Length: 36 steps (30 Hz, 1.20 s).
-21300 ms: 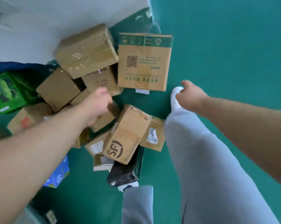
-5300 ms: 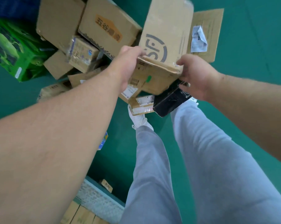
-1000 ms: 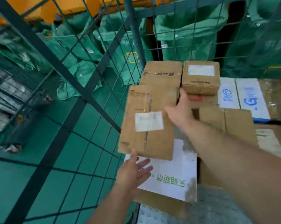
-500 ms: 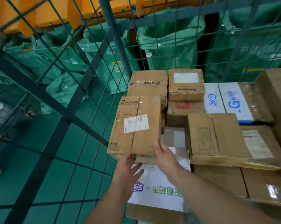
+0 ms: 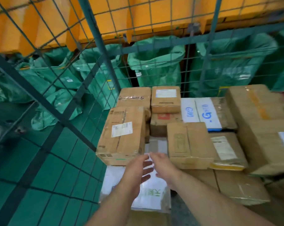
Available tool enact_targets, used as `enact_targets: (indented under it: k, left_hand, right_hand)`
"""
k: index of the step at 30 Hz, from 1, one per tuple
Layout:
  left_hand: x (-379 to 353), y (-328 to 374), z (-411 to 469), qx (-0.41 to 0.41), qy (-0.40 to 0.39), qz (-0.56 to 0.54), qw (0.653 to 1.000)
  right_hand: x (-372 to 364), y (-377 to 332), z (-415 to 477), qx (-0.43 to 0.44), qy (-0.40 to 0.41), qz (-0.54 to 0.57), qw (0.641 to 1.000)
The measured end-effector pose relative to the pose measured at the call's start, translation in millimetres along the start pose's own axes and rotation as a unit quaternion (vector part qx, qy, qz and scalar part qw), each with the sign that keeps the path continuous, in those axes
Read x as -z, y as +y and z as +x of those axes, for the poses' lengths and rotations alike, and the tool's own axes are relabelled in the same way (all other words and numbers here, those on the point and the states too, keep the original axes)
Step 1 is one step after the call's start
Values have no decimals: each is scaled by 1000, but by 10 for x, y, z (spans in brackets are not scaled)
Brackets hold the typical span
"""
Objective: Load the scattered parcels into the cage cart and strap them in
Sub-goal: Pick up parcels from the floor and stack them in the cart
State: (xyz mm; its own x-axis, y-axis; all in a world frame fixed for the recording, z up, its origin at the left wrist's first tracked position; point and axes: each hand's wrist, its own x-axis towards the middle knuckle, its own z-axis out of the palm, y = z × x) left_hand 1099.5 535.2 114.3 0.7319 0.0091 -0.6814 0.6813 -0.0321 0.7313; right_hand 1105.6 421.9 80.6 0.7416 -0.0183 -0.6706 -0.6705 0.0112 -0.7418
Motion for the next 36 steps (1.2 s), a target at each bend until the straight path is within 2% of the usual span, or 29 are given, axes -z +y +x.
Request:
enact_targets:
  k: [2,6,12,17,21,23,26,29,32,34,36]
  left_hand:
    - [-290,55,-145,-27,-21,11,999]
    - [-1024,62,-457,-54,-53,20,997]
    - [-2060,-180,-935,-43,-88,29,995]
    - [-2852,-545,-1459,-60,-147,76,984]
    - [-3171,-841,-1864,-58,-205,115,970]
    - [-3283,-1040,-2075,-60,-244,162,954]
    - [-3410,-1390,-2424,-65,-310,226,921]
    - [-3477,-1831,-2755,-62,-378,286,878]
    - [-3468,-2489,-3139,-29,-457,344,820]
    - [-3420,-2803,-3285,-13,-487,357,797]
    - [-3294,-3166,-3574,14,-513,387,766]
  right_hand:
    - [226,-53,-262,23,-14,0,1000]
    - [955,-13,-752,57,11,13,998]
    - [2122,345,-1430,50,74,53,995]
    - [2878,817,-2021,31,126,94,987]
    - [3220,1260,-2672,40,146,150,977]
    - [3350,1592,-3107,43,185,192,963]
    - [3411,2264,-3754,40,276,240,930]
    - [3236,2906,-4357,20,370,304,878]
    - [2824,3658,-4967,-8,457,380,804]
    - [2560,3946,-5213,-6,486,423,764]
    - [2210,4283,-5538,-23,536,460,708]
